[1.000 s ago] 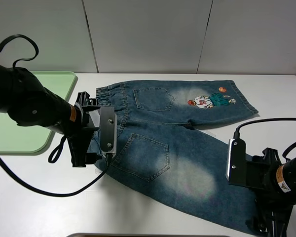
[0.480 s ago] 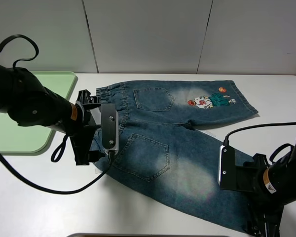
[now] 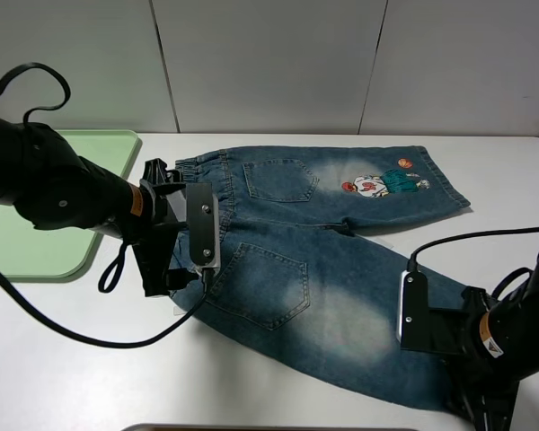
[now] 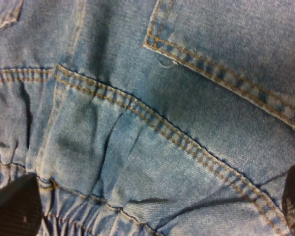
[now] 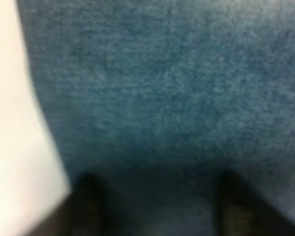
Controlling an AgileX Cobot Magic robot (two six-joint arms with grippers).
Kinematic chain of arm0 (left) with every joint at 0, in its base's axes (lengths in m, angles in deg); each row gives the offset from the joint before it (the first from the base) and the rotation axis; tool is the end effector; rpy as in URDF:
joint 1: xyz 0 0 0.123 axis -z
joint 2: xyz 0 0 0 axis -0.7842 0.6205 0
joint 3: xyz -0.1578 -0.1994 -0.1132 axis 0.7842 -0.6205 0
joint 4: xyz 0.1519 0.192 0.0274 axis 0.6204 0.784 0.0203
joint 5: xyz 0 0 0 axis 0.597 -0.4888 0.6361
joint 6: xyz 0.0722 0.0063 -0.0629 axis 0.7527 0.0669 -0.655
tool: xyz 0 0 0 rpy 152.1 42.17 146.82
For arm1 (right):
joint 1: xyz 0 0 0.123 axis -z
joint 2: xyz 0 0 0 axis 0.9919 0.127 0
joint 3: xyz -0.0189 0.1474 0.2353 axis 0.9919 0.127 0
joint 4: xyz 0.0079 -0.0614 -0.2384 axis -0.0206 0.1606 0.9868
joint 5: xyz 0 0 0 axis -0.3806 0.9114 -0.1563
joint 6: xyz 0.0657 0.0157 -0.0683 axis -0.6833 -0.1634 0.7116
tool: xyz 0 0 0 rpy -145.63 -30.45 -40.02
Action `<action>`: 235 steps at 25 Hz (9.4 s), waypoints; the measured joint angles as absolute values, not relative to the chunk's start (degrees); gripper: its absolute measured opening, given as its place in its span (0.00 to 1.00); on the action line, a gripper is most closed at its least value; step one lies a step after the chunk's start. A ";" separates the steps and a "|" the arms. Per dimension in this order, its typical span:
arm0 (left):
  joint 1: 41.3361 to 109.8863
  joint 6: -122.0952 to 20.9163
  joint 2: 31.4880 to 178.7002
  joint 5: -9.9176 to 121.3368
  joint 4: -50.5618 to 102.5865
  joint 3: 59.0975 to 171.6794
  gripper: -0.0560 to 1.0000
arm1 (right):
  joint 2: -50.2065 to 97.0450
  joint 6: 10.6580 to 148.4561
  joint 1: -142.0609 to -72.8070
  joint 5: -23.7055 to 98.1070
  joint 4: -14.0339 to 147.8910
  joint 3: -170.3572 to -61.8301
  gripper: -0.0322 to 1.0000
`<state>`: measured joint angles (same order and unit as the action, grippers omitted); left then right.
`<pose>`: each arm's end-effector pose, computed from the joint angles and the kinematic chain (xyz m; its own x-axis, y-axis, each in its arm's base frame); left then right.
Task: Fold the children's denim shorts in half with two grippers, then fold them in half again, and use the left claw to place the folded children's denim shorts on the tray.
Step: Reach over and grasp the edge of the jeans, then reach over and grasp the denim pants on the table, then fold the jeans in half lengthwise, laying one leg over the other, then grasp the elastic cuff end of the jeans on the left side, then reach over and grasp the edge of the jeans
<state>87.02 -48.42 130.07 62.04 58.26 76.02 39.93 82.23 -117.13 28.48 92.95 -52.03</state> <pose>0.2470 -0.1769 0.1342 0.1182 0.9202 -0.3733 0.8521 0.0991 0.5140 0.1328 0.0799 0.0833 -0.2245 -0.9744 0.0090 -0.9675 0.2218 -0.1217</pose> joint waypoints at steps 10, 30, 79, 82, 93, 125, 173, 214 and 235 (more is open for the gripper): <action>87.02 -48.49 130.07 62.82 58.26 76.02 0.98 | 40.08 82.23 -117.13 28.97 98.65 -51.97 0.01; 83.01 -51.93 133.91 59.94 58.26 74.14 0.97 | 40.08 82.23 -117.13 28.92 99.46 -51.97 0.01; 83.07 -59.80 131.75 56.34 57.84 73.82 0.07 | 41.17 74.95 -117.13 8.20 100.14 -69.98 0.01; 83.07 -62.27 128.39 55.47 57.72 73.81 0.07 | 40.21 71.57 -117.13 4.80 102.73 -74.15 0.01; 83.02 -73.69 124.41 50.84 56.63 77.23 0.07 | 35.36 63.95 -111.37 11.04 110.46 -81.68 0.01; 71.77 -67.02 134.90 45.87 59.20 95.01 0.07 | 48.27 50.52 -99.42 25.73 115.71 -95.42 0.01; 68.16 -84.65 124.55 64.09 71.57 98.02 0.79 | 46.53 41.34 -92.31 31.25 122.37 -104.22 0.70; 75.67 -93.67 31.55 -6.83 49.88 84.96 0.93 | 17.13 41.34 -102.66 14.54 114.65 -104.22 0.70; 75.67 -83.78 31.62 -1.12 36.67 63.29 0.93 | 17.13 41.34 -102.66 14.13 114.48 -104.22 0.70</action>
